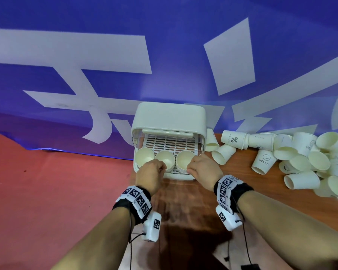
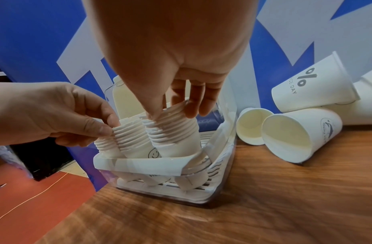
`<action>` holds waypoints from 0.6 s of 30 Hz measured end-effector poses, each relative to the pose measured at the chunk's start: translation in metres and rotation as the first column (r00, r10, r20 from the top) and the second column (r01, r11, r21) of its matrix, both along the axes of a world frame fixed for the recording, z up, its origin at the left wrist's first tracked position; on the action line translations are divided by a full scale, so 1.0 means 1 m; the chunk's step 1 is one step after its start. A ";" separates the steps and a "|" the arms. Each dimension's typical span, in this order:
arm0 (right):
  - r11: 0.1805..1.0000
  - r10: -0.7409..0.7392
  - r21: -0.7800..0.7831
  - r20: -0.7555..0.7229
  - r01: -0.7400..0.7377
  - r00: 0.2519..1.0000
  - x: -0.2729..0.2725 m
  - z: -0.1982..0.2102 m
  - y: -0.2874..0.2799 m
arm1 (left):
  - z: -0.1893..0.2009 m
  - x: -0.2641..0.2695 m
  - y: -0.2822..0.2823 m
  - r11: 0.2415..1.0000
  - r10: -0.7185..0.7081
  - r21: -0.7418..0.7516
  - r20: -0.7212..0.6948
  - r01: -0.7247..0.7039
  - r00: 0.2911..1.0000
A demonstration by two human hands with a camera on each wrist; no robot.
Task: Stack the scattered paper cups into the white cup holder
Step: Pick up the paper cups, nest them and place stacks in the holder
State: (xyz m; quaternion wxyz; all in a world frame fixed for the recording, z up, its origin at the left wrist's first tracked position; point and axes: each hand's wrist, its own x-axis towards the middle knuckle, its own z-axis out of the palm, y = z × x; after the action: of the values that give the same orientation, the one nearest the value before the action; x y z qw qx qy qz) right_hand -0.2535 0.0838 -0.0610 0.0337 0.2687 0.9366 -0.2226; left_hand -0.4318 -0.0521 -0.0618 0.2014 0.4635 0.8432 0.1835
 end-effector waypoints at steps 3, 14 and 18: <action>1.000 -0.009 -0.028 0.047 0.011 0.999 0.000 0.002 -0.002 | 0.003 0.004 -0.002 1.000 -0.018 0.016 0.026 0.017 1.000; 0.977 -0.165 -0.157 -0.142 0.142 0.976 0.026 0.031 -0.001 | 0.032 0.026 0.002 0.992 -0.055 0.118 -0.001 0.055 0.998; 0.964 -0.216 -0.193 -0.179 0.181 0.960 0.052 0.042 0.000 | 0.039 0.049 0.010 0.983 -0.077 0.165 -0.009 0.077 0.997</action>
State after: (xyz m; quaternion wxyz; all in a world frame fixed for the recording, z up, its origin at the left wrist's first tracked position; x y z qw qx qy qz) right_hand -0.2019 0.0839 -0.0189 -0.0589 0.3340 0.8803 -0.3318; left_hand -0.3831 -0.0426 -0.0226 0.1683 0.5110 0.8068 0.2441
